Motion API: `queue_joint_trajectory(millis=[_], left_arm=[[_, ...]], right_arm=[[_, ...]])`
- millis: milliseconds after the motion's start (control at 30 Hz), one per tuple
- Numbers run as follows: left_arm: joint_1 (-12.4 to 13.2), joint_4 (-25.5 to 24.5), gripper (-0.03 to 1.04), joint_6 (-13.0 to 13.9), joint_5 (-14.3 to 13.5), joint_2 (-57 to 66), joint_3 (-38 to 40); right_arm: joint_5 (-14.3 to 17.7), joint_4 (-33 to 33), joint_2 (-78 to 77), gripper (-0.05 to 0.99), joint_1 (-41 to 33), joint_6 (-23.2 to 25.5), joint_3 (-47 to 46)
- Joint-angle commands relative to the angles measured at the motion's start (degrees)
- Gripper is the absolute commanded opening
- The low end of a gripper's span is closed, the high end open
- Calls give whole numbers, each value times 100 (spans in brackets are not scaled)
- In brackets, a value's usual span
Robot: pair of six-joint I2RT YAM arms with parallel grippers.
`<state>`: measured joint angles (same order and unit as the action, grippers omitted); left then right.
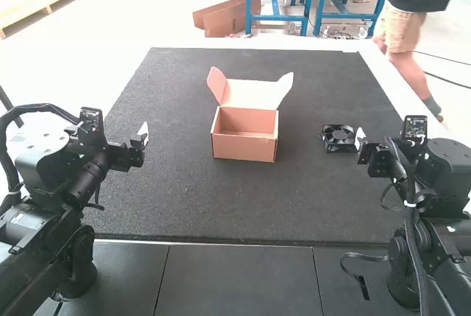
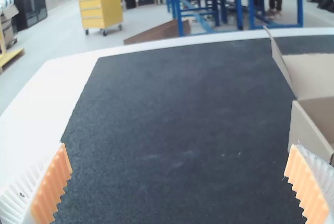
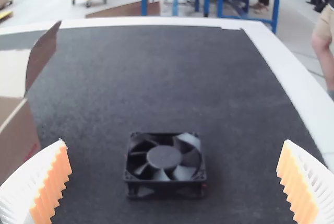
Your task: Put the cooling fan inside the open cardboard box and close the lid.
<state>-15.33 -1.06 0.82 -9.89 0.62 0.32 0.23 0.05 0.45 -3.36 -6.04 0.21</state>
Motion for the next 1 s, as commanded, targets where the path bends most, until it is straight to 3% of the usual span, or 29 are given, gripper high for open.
queue_joint_trajectory(millis=[0,967], left_arm=[[74,62,97,6,-22,-62,-32],[57,106,97,15,-22,-62,-32]], right_arm=[[-23,-14,-54,91,-16,-46,-21],[-23,3,-54,91,-7,15,-21]])
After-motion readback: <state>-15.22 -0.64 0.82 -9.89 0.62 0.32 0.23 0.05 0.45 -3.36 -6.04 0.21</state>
